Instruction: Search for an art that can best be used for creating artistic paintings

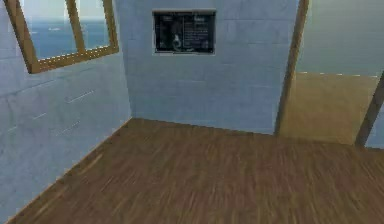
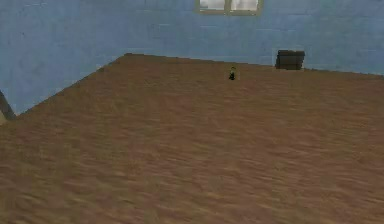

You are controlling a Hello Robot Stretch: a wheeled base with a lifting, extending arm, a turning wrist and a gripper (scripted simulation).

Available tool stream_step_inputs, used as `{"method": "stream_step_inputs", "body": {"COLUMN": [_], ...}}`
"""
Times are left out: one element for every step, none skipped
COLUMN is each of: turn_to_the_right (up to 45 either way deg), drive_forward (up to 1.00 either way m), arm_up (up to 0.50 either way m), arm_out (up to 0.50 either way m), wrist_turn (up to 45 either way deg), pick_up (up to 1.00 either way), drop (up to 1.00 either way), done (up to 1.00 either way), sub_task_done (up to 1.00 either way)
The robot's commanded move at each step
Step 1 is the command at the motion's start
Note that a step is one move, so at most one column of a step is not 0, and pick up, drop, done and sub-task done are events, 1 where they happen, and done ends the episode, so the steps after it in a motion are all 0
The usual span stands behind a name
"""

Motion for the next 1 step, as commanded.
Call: {"method": "stream_step_inputs", "body": {"turn_to_the_right": [33.0], "drive_forward": [0.00], "arm_up": [0.00], "arm_out": [0.00], "wrist_turn": [0.0], "pick_up": [0.00], "drop": [0.00], "done": [0.00], "sub_task_done": [0.00]}}
